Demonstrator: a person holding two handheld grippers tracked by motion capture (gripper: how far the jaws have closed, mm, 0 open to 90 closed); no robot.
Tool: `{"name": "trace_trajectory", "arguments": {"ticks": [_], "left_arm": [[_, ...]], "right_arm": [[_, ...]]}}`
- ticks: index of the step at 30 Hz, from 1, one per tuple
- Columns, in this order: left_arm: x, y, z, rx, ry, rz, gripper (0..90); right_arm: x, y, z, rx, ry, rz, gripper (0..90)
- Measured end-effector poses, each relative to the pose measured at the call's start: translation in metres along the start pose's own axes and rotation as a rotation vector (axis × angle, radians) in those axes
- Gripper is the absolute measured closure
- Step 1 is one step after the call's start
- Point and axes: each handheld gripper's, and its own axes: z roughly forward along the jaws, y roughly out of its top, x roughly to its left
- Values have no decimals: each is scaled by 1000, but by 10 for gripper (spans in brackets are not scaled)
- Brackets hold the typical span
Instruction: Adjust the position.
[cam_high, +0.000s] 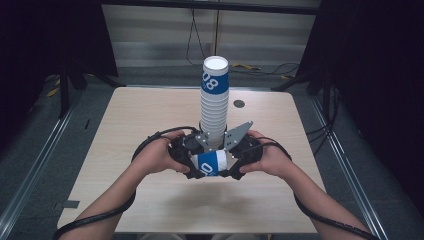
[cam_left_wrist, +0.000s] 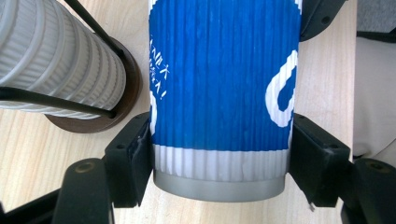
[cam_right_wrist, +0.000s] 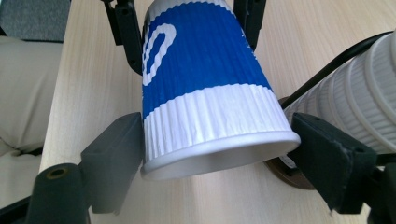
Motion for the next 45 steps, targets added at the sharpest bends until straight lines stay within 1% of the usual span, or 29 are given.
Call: {"name": "trace_trajectory", "arguments": {"ticks": [2, 3, 5, 6, 7, 8, 9, 10, 11, 12, 13, 14, 15, 16, 17, 18, 19, 21, 22, 25, 26, 28, 31, 32, 33, 34, 37, 40, 45], "left_arm": [[-1, -1, 0, -7, 8, -7, 304], [-1, -2, 0, -12, 3, -11, 304], [-1, -3, -1, -20, 4, -6, 304], [-2, -4, -1, -25, -2, -20, 304], [0, -4, -1, -25, 7, -5, 304], [0, -5, -2, -35, 4, -12, 304], [0, -5, -2, -35, 2, -10, 304], [0, -7, -2, -57, 8, -27, 304], [-1, -8, -2, -73, 4, -49, 304], [1, -8, -3, -67, -3, -36, 304], [1, -10, -3, -83, 1, -47, 304], [2, -11, -4, -81, -7, -44, 303], [2, -12, -3, -89, -5, -43, 303], [2, -14, -3, -98, -5, -48, 303], [2, -15, -3, -106, -11, -64, 303], [3, -17, -3, -116, -7, -62, 302], [3, -18, -3, -127, -11, -77, 302], [3, -20, -3, -151, -11, -79, 302], [4, -21, -3, -155, -17, -83, 302], [4, -24, -3, -181, -21, -96, 301], [4, -25, -2, -190, -27, -100, 302], [5, -27, -2, -201, -32, -106, 301], [5, -28, -2, -227, -37, -120, 301], [6, -28, -2, -226, -37, -109, 301], [6, -28, -2, -228, -36, -108, 301], [5, -28, -2, -234, -37, -117, 301], [5, -29, -2, -252, -49, -121, 300], [7, -30, -1, -250, -55, -111, 300], [7, -30, -1, -251, -56, -110, 300]], "right_arm": [[0, -1, 0, -1, 0, 11, 150], [0, -2, 0, -1, -7, 12, 141], [-1, -3, 0, -21, -4, 20, 129], [-1, -4, 0, -34, -9, 23, 125], [-2, -5, -1, -50, -5, 35, 125], [-3, -6, -1, -64, -5, 40, 125], [-3, -8, -2, -65, -9, 53, 117], [-3, -9, -2, -70, -11, 57, 120], [-3, -10, -2, -79, -11, 58, 119], [-3, -11, -2, -82, -14, 70, 118], [-3, -12, -2, -89, -13, 78, 118], [-3, -14, -3, -103, -12, 90, 118], [-3, -15, -4, -109, -17, 102, 118], [-4, -17, -4, -122, -12, 109, 118], [-4, -18, -5, -135, -19, 109, 118], [-5, -20, -6, -146, -16, 120, 118], [-6, -21, -7, -155, -20, 130, 118], [-6, -23, -8, -176, -15, 150, 118], [-6, -24, -8, -180, -21, 154, 118], [-6, -26, -9, -197, -21, 168, 115], [-7, -27, -9, -212, -18, 169, 115], [-7, -28, -9, -223, -17, 184, 110], [-7, -28, -8, -233, -18, 188, 112], [-7, -28, -7, -238, -12, 191, 112], [-7, -27, -7, -243, -8, 198, 112], [-7, -27, -7, -246, -8, 199, 112], [-7, -26, -6, -249, -4, 198, 108], [-7, -25, -5, -252, -1, 197, 107], [-8, -25, -3, -251, 11, 198, 103]]}}
